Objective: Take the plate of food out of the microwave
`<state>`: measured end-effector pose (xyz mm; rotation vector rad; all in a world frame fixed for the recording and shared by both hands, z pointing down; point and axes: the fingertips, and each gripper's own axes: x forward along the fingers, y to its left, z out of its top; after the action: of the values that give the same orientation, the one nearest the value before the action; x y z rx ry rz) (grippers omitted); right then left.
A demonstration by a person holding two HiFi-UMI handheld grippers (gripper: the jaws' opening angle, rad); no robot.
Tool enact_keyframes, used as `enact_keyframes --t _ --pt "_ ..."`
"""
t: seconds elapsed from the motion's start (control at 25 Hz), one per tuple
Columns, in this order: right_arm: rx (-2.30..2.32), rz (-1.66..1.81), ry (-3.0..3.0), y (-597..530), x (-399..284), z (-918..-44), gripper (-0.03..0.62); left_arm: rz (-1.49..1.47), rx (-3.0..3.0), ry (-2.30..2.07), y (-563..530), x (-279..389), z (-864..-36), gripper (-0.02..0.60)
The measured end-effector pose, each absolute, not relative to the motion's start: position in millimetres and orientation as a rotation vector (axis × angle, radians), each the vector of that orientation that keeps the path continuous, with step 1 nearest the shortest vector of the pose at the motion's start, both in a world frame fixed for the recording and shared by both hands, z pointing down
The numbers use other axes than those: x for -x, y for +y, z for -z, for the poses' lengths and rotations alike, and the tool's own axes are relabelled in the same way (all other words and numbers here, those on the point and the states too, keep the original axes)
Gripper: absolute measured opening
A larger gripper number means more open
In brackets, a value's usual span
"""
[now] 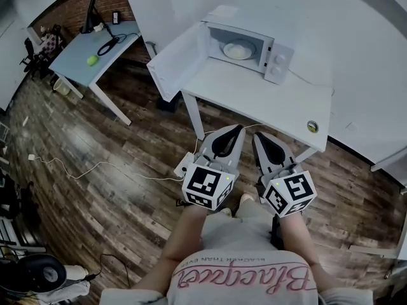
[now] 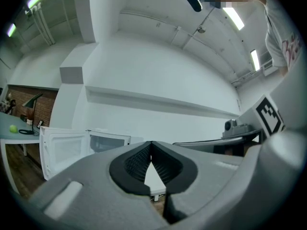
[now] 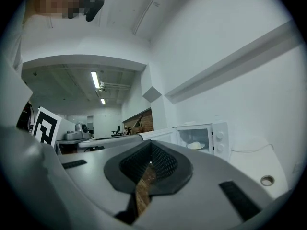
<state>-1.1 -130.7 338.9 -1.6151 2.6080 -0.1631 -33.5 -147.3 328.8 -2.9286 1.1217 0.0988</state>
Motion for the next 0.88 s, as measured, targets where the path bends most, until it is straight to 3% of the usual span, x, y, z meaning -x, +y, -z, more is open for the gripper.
enact_keyframes --t 0.88 --pt "1.507 0.164 2.621 -195.1 -17.2 -343.6 0.006 -0.087 2.915 1.174 -220.1 15.6 -340.3 0.006"
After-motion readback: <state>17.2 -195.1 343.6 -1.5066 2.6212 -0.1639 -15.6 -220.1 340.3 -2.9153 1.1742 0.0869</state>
